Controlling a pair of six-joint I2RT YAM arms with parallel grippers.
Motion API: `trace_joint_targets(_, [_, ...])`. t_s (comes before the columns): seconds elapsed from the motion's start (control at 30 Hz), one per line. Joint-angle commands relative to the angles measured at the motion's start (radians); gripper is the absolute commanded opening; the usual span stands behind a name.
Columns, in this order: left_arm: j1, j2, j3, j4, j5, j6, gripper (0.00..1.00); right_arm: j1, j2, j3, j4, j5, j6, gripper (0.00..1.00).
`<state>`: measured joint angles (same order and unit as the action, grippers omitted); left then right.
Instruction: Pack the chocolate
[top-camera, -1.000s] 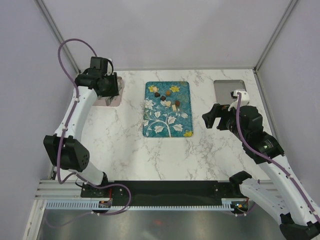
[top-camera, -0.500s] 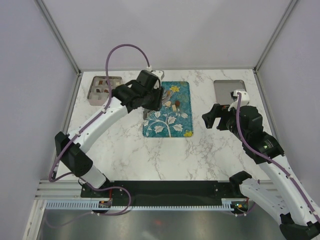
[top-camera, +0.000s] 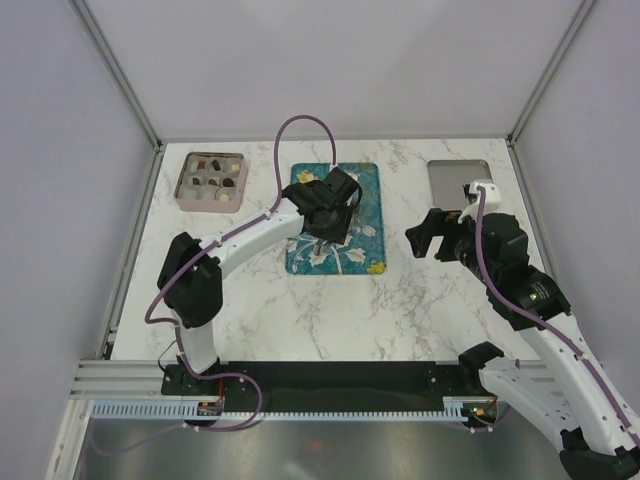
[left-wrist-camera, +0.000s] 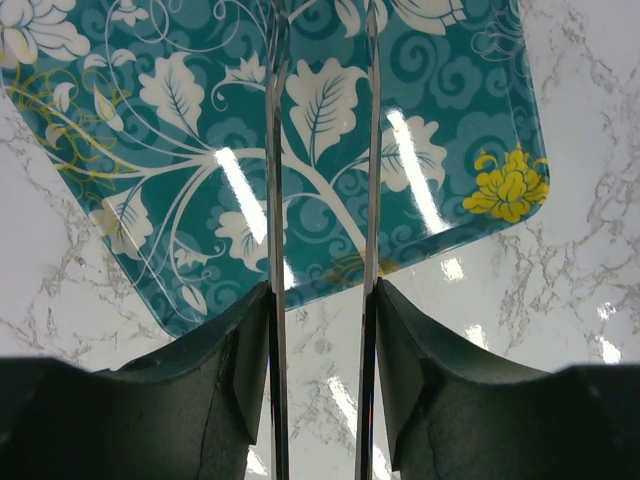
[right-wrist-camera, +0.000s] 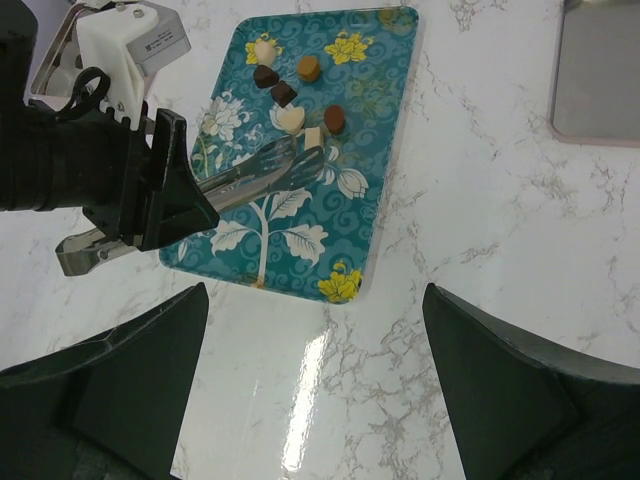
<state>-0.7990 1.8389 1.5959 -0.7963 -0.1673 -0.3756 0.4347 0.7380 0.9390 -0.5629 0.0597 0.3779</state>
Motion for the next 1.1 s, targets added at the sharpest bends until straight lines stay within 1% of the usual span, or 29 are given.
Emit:
trace_joint_targets(0.0, [0.0, 0.031, 0.013, 0.058, -0.054, -0.037, 0.52, -0.002, -0.012, 0.011, -0.003, 0.022, -0.011, 0.97])
trace_joint_targets(0.17, [0.001, 0.086, 0.035, 0.063, -0.07, -0.026, 0.52, -0.002, -0.015, 0.009, -0.003, 0.037, -0.016, 0.97])
trace_joint_targets(0.37, [0.001, 0.109, 0.061, 0.063, -0.081, -0.014, 0.51, -0.001, -0.02, 0.003, -0.003, 0.035, -0.016, 0.97])
trace_joint_targets(0.53, [0.006, 0.099, 0.061, 0.04, -0.081, -0.019, 0.44, -0.001, -0.023, 0.003, -0.003, 0.04, -0.019, 0.97])
trace_joint_targets(0.57, [0.006, 0.095, 0.061, 0.034, -0.078, -0.017, 0.4, -0.002, -0.026, 0.003, -0.003, 0.04, -0.02, 0.97])
trace_joint_targets(0.67, [0.009, 0.08, 0.068, 0.0, -0.071, -0.014, 0.36, -0.001, -0.026, 0.001, -0.002, 0.04, -0.017, 0.97])
trace_joint_targets(0.8, [0.011, 0.031, 0.076, -0.061, -0.067, -0.011, 0.32, -0.001, -0.028, 0.001, -0.003, 0.034, -0.011, 0.97])
trace_joint_targets(0.93, [0.011, -0.007, 0.075, -0.099, -0.051, -0.006, 0.3, -0.002, -0.031, 0.007, -0.003, 0.031, -0.008, 0.97])
trace_joint_targets(1.07, [0.012, -0.079, 0.059, -0.15, -0.04, 0.0, 0.29, -0.001, -0.026, 0.011, -0.002, 0.02, -0.004, 0.97])
